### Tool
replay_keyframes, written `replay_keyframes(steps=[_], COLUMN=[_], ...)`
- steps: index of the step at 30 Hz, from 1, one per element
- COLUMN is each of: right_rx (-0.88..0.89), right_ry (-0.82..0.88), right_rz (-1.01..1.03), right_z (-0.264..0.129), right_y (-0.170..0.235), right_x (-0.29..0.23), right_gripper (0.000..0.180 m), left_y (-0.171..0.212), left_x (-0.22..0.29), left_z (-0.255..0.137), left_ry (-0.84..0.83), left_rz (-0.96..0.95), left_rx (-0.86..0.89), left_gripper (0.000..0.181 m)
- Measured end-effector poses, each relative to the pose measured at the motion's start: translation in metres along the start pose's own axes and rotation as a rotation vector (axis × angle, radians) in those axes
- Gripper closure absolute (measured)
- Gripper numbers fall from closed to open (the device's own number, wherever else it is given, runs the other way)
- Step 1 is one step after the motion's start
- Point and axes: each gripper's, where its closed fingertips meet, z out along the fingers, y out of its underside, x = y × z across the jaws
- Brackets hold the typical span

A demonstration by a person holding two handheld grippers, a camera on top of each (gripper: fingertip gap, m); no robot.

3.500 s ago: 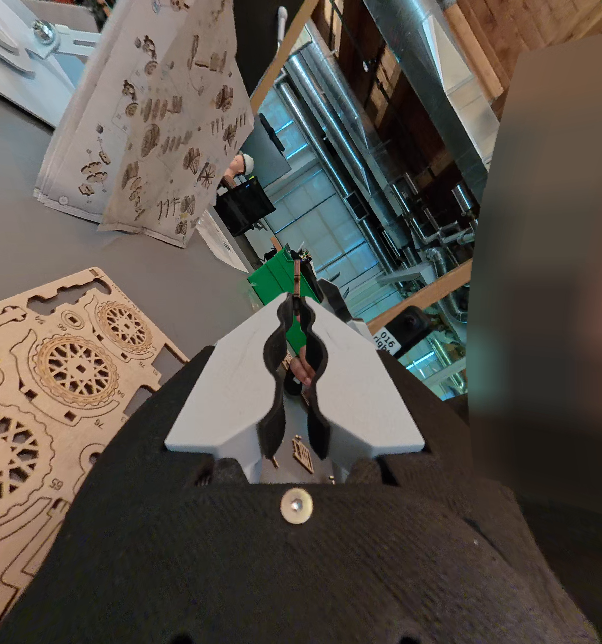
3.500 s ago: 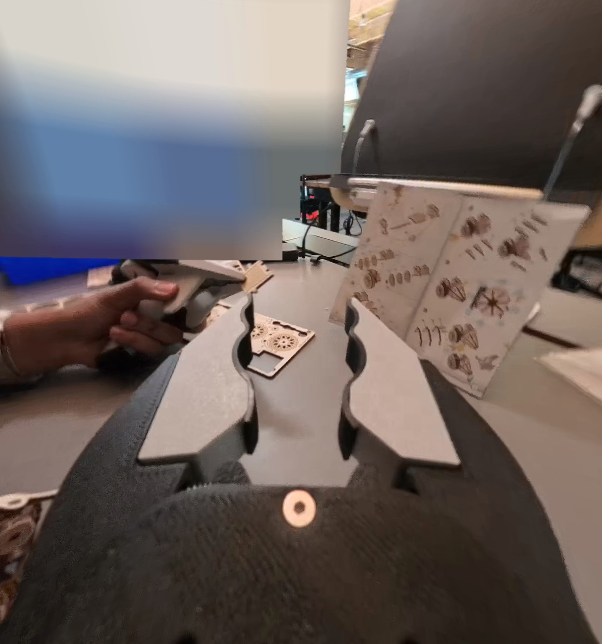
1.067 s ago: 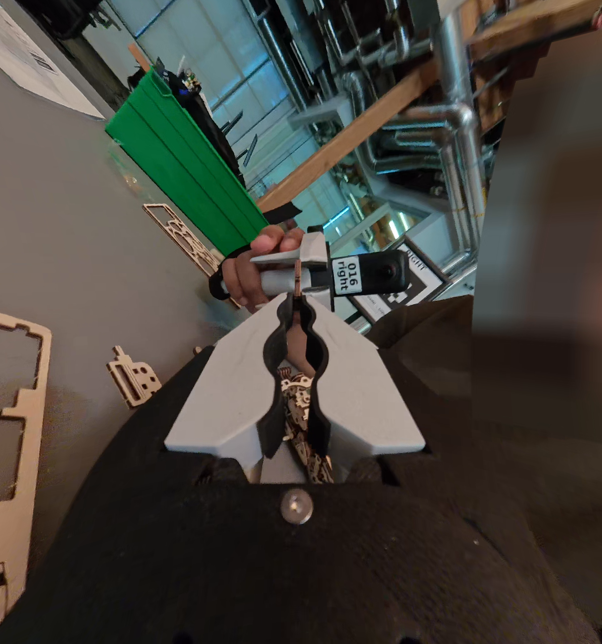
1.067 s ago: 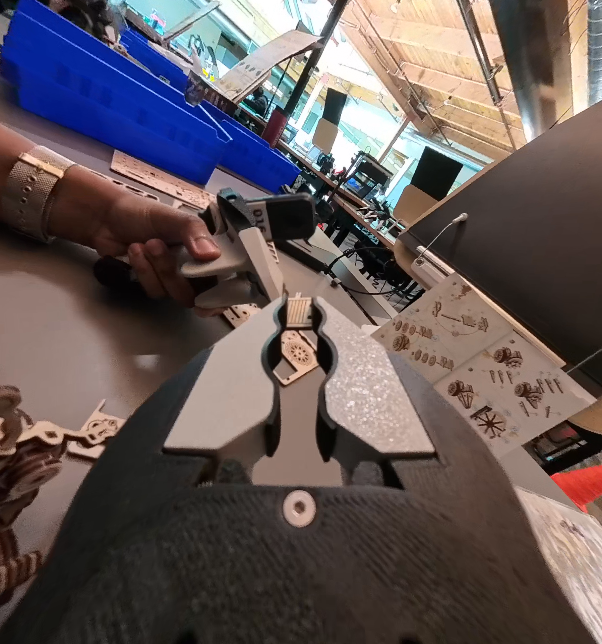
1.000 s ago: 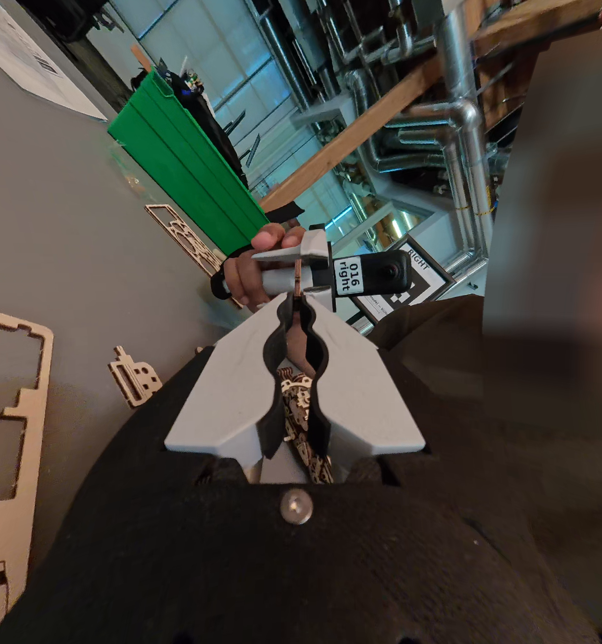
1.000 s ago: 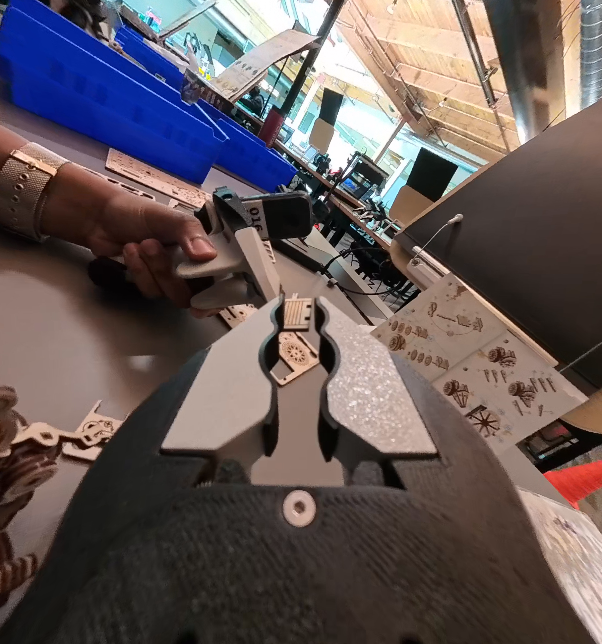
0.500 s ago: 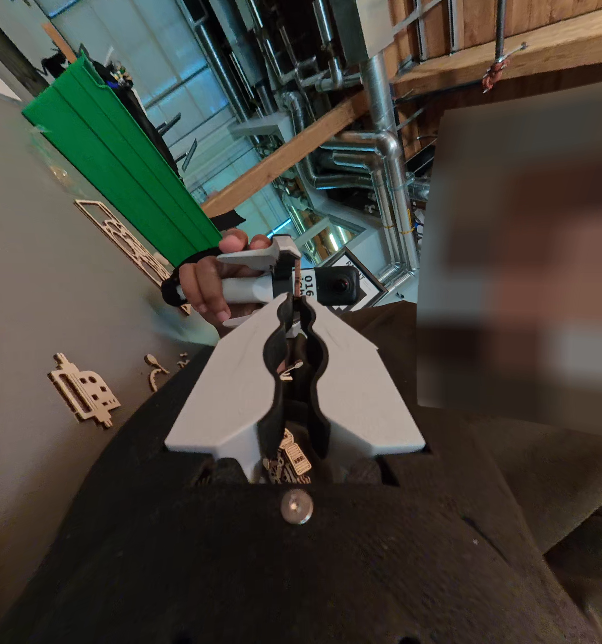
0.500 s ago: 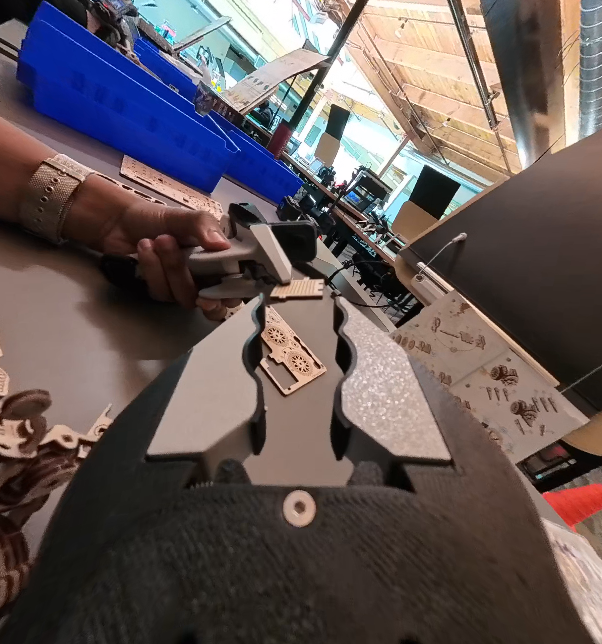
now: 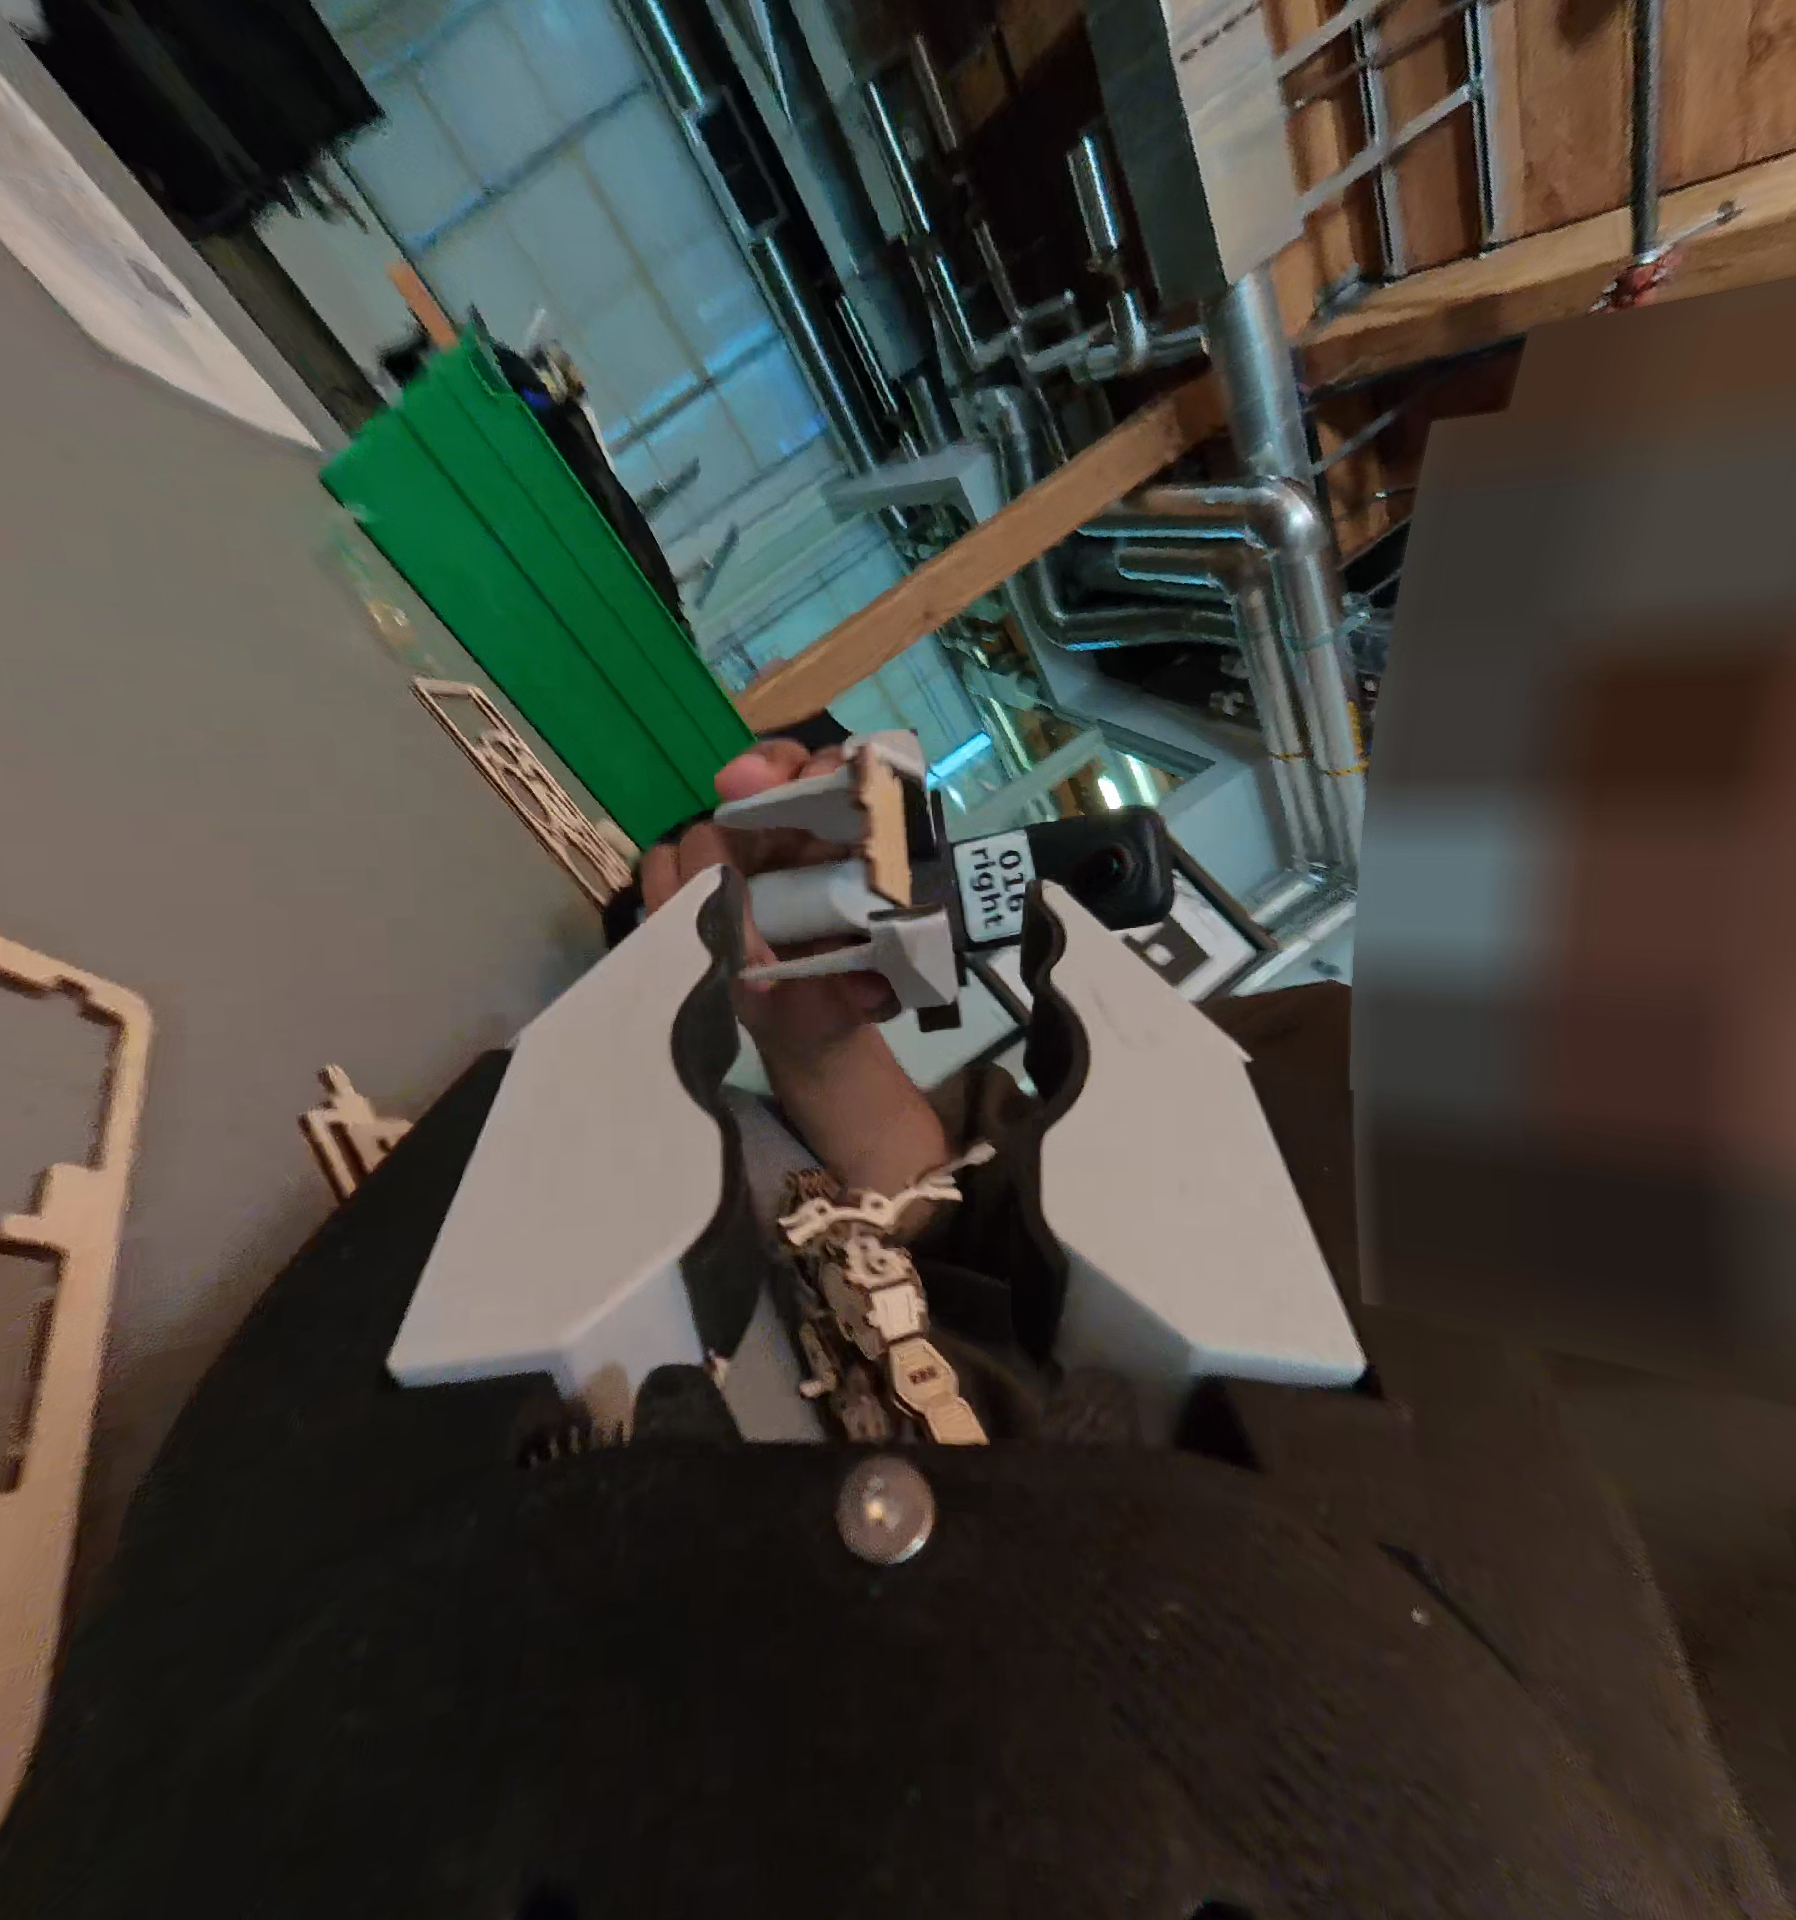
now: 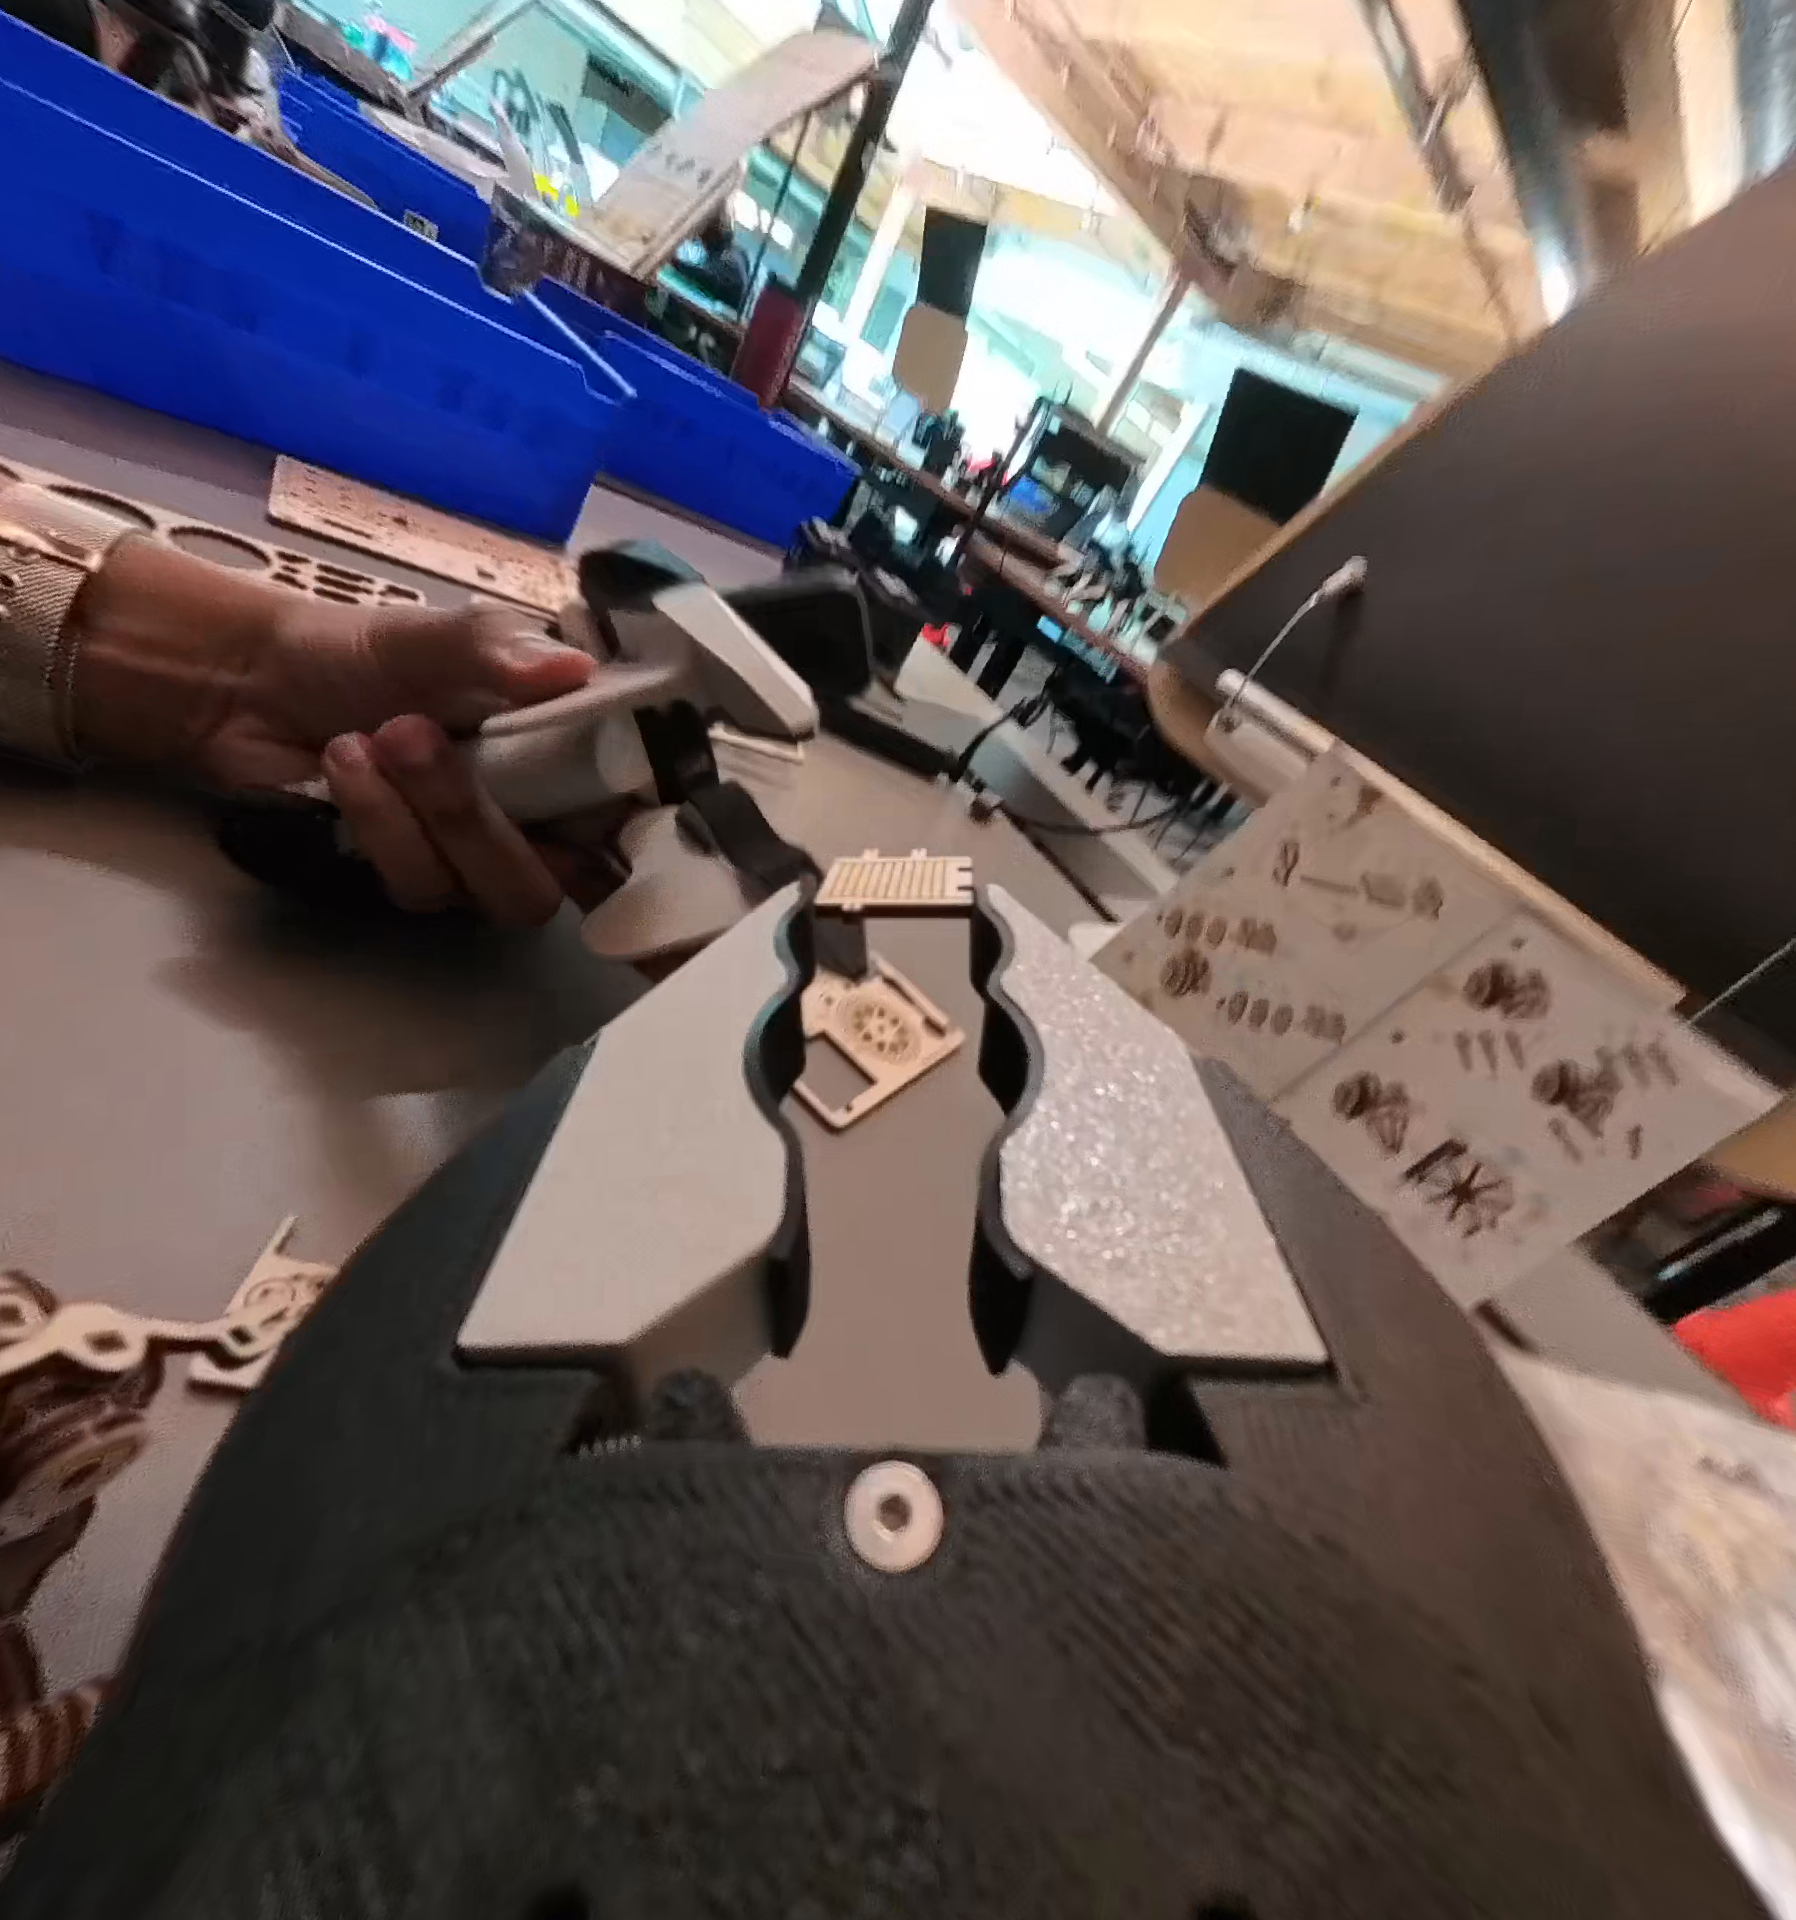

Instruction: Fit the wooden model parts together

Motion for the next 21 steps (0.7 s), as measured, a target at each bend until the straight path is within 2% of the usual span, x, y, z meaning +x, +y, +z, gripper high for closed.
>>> replay_keyframes(steps=[1, 6, 8, 15, 21], right_rx=[-0.031, -0.143, -0.161, -0.141, -0.151], right_ry=[-0.014, -0.068, -0.085, -0.223, -0.274], right_rz=[0.049, 0.354, 0.466, 0.838, 0.911], right_z=[0.001, 0.001, 0.000, -0.002, -0.001], right_y=[0.006, 0.030, 0.035, 0.036, 0.036], right_x=[0.001, 0.011, 0.014, 0.012, 0.007], right_gripper=[0.150, 0.151, 0.151, 0.151, 0.151], left_y=[-0.005, -0.025, -0.025, -0.024, -0.013], left_x=[-0.002, -0.019, -0.027, -0.027, -0.025], left_z=[-0.001, -0.008, -0.007, -0.005, 0.004], left_ry=[-0.033, -0.326, -0.402, -0.454, -0.444], left_rz=[0.052, 0.389, 0.406, 0.473, 0.525], left_rx=[0.032, 0.142, 0.131, 0.117, 0.041], left_gripper=[0.128, 0.130, 0.132, 0.142, 0.155])
